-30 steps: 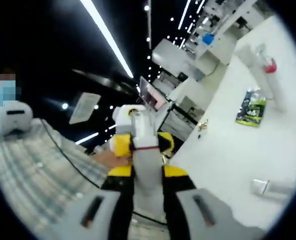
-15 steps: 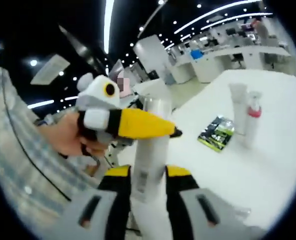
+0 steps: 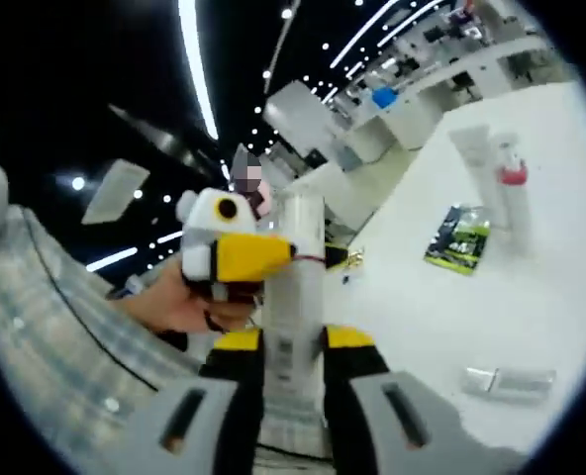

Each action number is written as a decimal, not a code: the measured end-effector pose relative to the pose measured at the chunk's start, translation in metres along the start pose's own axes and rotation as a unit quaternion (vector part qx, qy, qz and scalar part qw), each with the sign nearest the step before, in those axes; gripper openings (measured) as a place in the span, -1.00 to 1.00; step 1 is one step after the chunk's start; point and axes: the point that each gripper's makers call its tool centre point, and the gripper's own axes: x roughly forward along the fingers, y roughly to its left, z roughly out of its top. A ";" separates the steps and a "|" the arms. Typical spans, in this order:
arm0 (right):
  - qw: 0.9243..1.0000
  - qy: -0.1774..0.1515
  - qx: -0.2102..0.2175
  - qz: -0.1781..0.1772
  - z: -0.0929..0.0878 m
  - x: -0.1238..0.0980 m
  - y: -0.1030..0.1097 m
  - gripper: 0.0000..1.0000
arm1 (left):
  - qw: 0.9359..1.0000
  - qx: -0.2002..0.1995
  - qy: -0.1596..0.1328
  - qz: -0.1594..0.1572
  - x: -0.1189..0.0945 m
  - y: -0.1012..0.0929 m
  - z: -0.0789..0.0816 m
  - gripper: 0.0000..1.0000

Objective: Arrange the skincare products in the storage area until every visible bottle or jar stands upright without overlapping.

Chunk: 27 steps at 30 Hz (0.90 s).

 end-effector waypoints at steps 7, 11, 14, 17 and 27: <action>0.985 -0.028 0.089 0.146 0.010 -0.014 0.043 -0.62 | 0.994 -0.011 -0.007 -0.111 -0.003 -0.042 0.005 -0.47; 0.983 -0.033 0.090 0.156 0.011 -0.014 0.047 -0.61 | 0.992 -0.020 -0.015 -0.120 -0.001 -0.046 0.005 -0.51; 0.987 -0.044 0.064 0.138 0.013 -0.012 0.047 -0.59 | 0.993 -0.018 -0.026 -0.116 -0.004 -0.045 0.007 -0.53; 0.993 -0.052 0.037 0.101 0.015 -0.007 0.036 -0.61 | 0.995 -0.002 -0.049 -0.086 -0.007 -0.037 0.014 -0.55; 0.999 -0.021 -0.040 0.020 0.010 0.011 0.022 -0.61 | 0.997 0.054 -0.051 -0.010 -0.016 -0.020 0.019 -0.56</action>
